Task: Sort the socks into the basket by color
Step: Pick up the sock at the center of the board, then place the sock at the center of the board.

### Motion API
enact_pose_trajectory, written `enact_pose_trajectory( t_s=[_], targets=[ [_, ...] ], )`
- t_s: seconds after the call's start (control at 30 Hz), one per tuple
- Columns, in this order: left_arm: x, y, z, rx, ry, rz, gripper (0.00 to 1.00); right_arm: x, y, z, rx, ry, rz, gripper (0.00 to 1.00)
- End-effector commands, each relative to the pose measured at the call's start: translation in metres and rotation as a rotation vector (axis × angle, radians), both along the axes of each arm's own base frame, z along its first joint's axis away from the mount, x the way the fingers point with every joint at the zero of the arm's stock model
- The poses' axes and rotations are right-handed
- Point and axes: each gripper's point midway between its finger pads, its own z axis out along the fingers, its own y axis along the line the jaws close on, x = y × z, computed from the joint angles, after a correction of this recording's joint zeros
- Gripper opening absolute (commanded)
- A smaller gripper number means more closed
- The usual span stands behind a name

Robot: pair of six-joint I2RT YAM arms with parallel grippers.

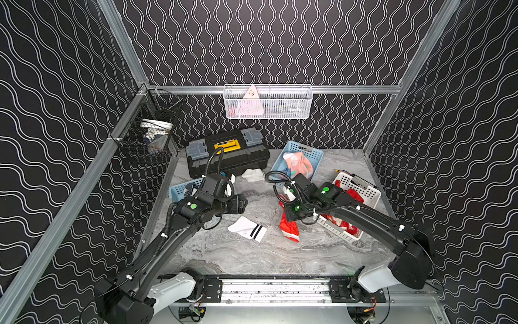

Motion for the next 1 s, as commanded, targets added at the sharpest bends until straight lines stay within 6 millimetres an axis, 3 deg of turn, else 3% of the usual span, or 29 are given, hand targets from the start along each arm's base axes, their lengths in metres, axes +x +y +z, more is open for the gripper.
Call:
enact_pose_trajectory(
  t_s=[0.0,0.17,0.23,0.4,0.6,0.7,0.8,0.93,0.97],
  targets=[
    [0.006,-0.005,0.009,-0.010,-0.040,-0.017,0.71,-0.001,-0.008,0.014,0.022,0.006,-0.019,0.00],
    [0.010,-0.007,0.011,-0.020,-0.050,-0.022,0.71,0.012,-0.026,0.036,0.070,-0.021,-0.086,0.00],
    [0.010,-0.008,0.009,-0.022,-0.048,-0.024,0.71,0.016,-0.034,0.036,0.079,-0.019,-0.110,0.00],
    [0.009,-0.008,0.009,-0.023,-0.049,-0.024,0.71,0.005,-0.023,0.011,0.146,0.121,-0.090,0.00],
    [0.007,-0.009,0.007,-0.027,-0.039,-0.024,0.71,-0.009,-0.010,-0.047,0.134,0.297,-0.079,0.02],
    [0.006,-0.008,0.005,-0.022,-0.033,-0.022,0.71,-0.014,-0.008,-0.067,0.105,0.342,-0.075,0.21],
    [0.004,-0.007,0.005,-0.018,-0.030,-0.022,0.71,-0.018,-0.006,-0.075,0.085,0.350,-0.074,0.53],
    [0.003,-0.006,0.004,-0.011,-0.021,-0.025,0.71,-0.022,-0.005,-0.073,0.075,0.342,-0.070,0.76],
    [0.003,-0.006,0.005,-0.011,-0.022,-0.026,0.71,-0.023,-0.004,-0.073,0.070,0.338,-0.064,0.77]
  ],
)
